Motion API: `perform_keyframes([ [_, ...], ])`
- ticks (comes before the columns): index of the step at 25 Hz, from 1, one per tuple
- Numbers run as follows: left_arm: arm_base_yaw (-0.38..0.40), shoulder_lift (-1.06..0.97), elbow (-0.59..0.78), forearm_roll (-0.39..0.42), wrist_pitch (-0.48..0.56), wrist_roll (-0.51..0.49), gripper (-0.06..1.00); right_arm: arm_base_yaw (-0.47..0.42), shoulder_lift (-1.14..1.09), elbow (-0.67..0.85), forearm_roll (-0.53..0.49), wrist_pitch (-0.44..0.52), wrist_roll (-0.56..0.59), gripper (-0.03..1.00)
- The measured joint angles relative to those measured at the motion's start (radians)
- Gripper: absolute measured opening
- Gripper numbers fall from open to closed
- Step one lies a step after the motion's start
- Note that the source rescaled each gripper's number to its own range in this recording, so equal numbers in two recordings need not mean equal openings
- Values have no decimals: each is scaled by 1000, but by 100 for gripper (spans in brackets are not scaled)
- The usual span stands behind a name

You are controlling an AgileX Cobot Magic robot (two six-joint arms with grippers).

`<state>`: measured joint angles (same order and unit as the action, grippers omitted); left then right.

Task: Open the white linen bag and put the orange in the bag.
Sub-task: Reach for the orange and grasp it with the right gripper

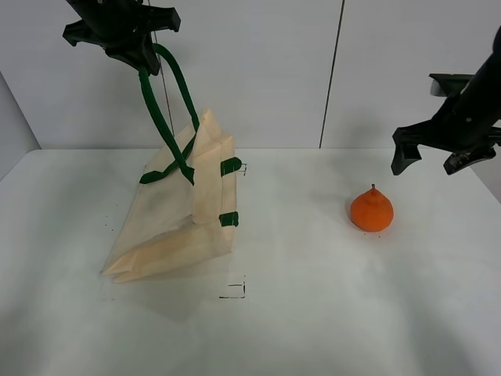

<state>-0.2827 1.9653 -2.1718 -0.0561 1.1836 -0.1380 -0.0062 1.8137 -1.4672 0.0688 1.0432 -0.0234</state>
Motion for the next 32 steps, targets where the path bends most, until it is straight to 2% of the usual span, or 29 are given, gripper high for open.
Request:
perform_keyframes([
  [3,0,0,0,-7,0,0,0,34,91,-78,-3,25,-16,100],
  [8,0,0,0,-13,0,0,0,78,163,-92,0,-12,-25,100],
  [12,0,0,0,-14,0,0,0,82,232,-93,-4,-33,-24,100],
  [18,0,0,0,-14,0,0,0,82,330,-93,-78,-91,14,100],
  [29,0,0,0,-23,0,0,0,82,398,-95,-30,-132,2,99],
  [30,0,0,0,-24,0,0,0,82,398,-95,-30,-134,1,91],
  [32,0,0,0,-25,0,0,0,82,398,-95,-29,-133,1,60],
])
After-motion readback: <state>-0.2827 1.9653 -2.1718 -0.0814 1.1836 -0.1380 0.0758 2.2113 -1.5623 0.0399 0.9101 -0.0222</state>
